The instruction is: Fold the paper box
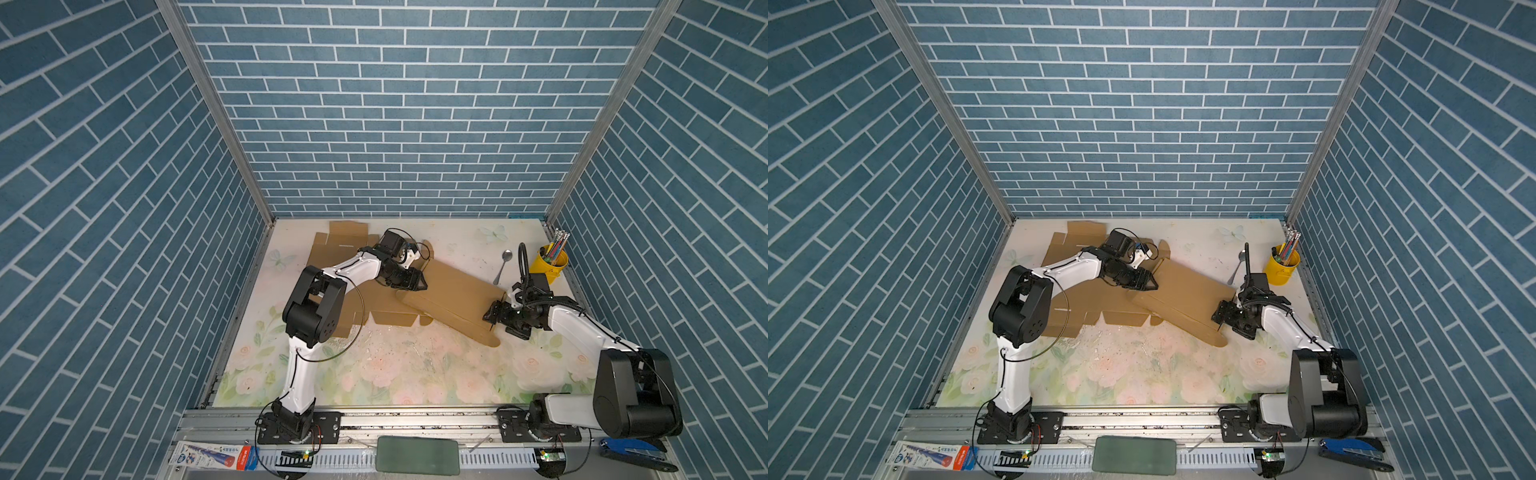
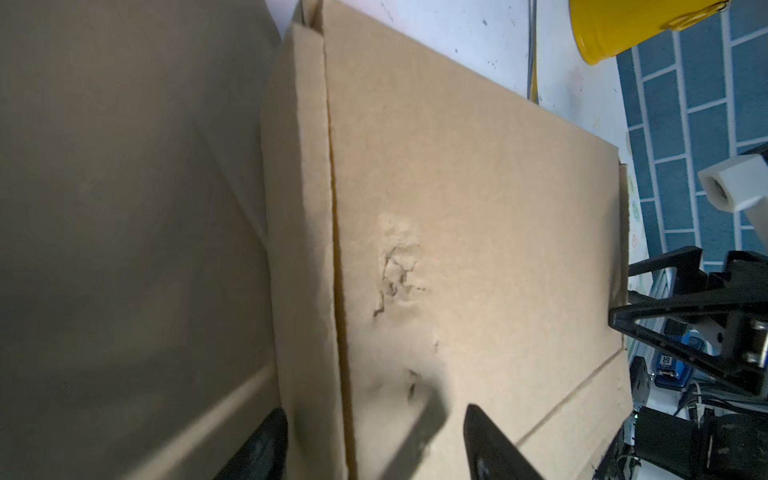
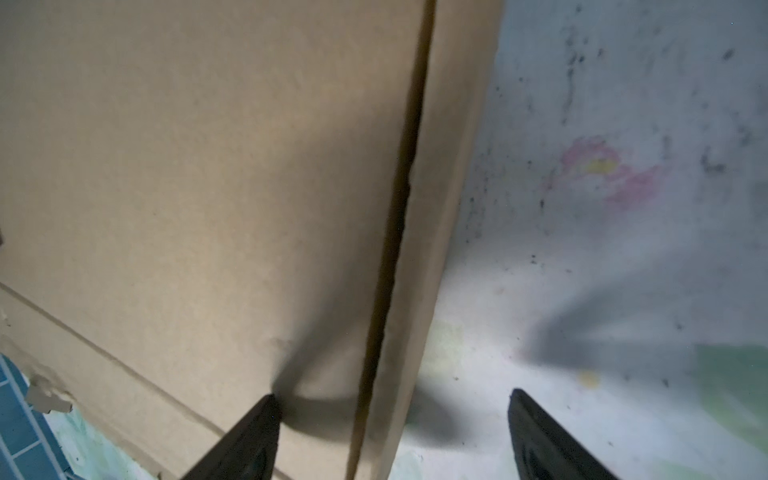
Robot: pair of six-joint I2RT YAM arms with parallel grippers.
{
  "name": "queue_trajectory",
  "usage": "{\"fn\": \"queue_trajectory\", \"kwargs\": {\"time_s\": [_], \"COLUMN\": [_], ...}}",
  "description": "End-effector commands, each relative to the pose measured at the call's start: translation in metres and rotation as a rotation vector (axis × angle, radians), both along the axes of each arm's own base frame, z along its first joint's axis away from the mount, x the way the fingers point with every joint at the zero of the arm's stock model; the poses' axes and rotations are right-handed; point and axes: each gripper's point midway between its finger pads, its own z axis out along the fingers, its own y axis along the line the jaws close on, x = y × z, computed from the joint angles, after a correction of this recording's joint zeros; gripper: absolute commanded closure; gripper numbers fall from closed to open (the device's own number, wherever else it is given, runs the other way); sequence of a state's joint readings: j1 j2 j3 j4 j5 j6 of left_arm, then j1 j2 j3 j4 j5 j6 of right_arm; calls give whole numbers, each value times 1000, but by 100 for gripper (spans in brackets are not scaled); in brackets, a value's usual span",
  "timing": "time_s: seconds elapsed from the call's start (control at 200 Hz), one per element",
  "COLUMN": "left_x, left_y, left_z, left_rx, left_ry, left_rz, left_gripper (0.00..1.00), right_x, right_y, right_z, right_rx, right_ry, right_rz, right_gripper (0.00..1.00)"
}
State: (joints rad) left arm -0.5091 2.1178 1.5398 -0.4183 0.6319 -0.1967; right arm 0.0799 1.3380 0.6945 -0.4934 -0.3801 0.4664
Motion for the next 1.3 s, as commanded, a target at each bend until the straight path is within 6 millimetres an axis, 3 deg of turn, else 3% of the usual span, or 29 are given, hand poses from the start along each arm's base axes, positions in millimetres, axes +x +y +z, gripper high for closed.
{"fn": "queue_trajectory", "kwargs": {"time_s": [0.0,0.1,0.25,0.43,0.575,0.785,0.95,1.085,1.215,1.295], "left_x": [0,-5,-8,-14,-21,-21,-17,-12,-6,-2], "left_y": [-6,1,24,42,53,57,55,51,46,44], "left_z": [2,-7,-20,-41,-56,-62,-56,-44,-17,11], "left_rx": [-29,-11,7,50,75,84,70,40,-6,-47], "left_ry": [-5,21,82,159,206,214,193,168,118,52], "left_rz": [-16,-13,29,29,26,29,39,48,62,64], "left_gripper": [34,41,57,68,72,72,71,69,60,54], "right_x": [-4,1,6,5,7,22,33,41,44,46], "right_y": [11,10,11,13,18,31,44,44,45,46], "right_z": [-2,3,10,2,6,12,22,29,34,36], "right_rx": [130,197,294,340,390,524,562,582,610,621], "right_ry": [11,-13,-53,-26,-45,-96,-141,-187,-199,-198], "right_rz": [-3,-39,-75,-98,-108,-124,-98,-121,-136,-141], "right_gripper": [10,1,1,1,1,3,12,26,40,45]}}
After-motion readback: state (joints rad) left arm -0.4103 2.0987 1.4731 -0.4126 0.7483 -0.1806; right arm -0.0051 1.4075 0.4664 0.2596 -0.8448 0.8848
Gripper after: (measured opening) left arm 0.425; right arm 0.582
